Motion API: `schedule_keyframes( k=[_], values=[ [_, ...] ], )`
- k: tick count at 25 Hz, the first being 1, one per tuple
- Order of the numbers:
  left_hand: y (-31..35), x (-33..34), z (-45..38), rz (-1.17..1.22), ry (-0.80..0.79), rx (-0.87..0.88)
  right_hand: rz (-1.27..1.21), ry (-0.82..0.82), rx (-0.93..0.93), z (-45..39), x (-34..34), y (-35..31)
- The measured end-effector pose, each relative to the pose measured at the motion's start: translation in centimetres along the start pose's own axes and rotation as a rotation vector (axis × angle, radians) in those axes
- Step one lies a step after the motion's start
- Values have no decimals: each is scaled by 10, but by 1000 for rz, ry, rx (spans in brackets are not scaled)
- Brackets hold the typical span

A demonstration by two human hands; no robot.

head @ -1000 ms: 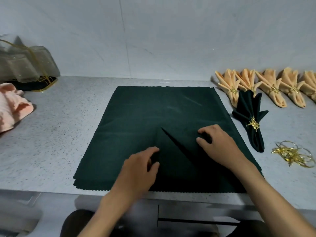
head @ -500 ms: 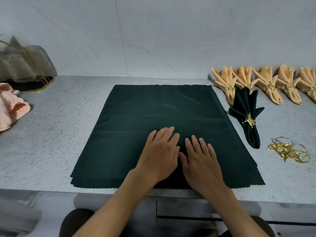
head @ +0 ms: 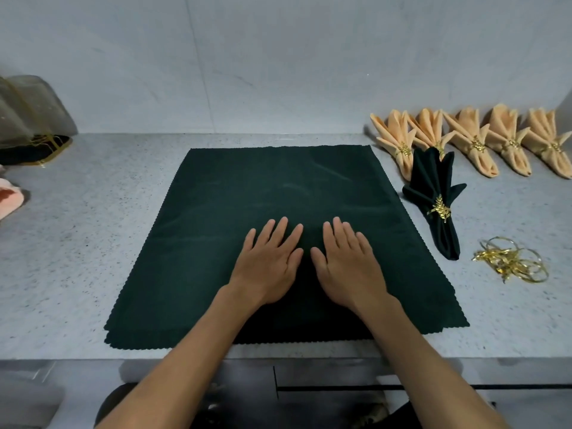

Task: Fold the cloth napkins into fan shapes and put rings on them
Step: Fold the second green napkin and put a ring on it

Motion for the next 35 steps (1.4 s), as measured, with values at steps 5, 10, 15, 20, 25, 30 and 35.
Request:
schedule_keyframes(
  k=[5,10,15,20,25,30,35],
  values=[
    [2,4,0,97,-9,-80,-7,108,-20,48,1,20],
    [6,-21,25,268,267,91,33,342,-218,78,1,24],
    [-7,-27,90,247,204,439,-176,484,-284,82,-9,25],
    [-3,-26,90,292,228,350,-225,417,-223,82,-15,28],
    [-9,-41,77,565,87,136,-297,350,-224,85,-19,30],
    [-9,-35,51,669,157,-25,-295,265,-227,84,-26,31],
    [-3,-30,44,598,269,-147,-281,333,-171,82,-28,32]
  ],
)
Point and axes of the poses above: each hand's wrist, its own z-axis away from the middle knuckle, its own x-axis out of the palm, y = z × x, the point moved 2 cm from there along -z, towards the middle knuckle, and after that the axes turned 5 degrees about y, right-handed, at the moved point
